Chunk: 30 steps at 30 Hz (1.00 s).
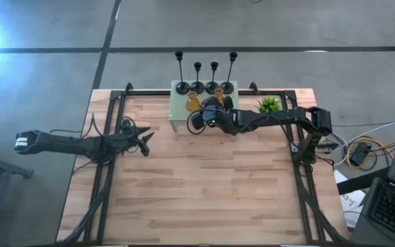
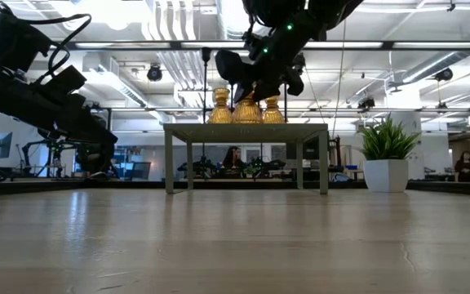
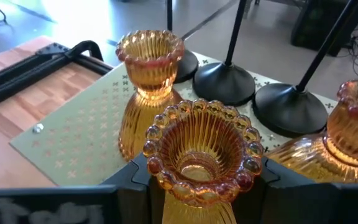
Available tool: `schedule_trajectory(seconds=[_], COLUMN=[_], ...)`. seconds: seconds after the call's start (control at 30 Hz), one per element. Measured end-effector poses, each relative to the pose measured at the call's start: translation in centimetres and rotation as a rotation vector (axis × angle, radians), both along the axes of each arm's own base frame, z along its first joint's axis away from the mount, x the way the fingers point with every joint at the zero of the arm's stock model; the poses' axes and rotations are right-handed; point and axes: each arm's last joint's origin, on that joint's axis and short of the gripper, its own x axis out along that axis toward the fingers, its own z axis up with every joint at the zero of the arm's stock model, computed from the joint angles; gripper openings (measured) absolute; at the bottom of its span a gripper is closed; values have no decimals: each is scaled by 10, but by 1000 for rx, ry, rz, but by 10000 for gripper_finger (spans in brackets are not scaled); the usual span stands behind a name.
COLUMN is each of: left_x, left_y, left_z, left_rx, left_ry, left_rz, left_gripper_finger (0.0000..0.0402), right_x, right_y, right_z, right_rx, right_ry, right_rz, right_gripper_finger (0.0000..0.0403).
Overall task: Pick & Place candle stick holders
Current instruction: Put the orange candle holder on the shelf aligned with the other orange candle holders
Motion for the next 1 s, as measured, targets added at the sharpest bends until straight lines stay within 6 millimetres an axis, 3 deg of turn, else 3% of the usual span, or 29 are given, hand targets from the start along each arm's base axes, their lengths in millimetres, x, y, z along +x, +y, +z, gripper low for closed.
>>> schedule_trajectory(seconds=[1.0], left_x=[0], left_y=[0], left_z=[0], left_rx=[0], left_ry=[0], left_rz=[0], left_gripper_finger=[149], right_x=[-3], right_y=[-13], right_z=[-3], right_rx=[31], right_ry=[-24], right_rz=[-23], right_gripper_finger=[119])
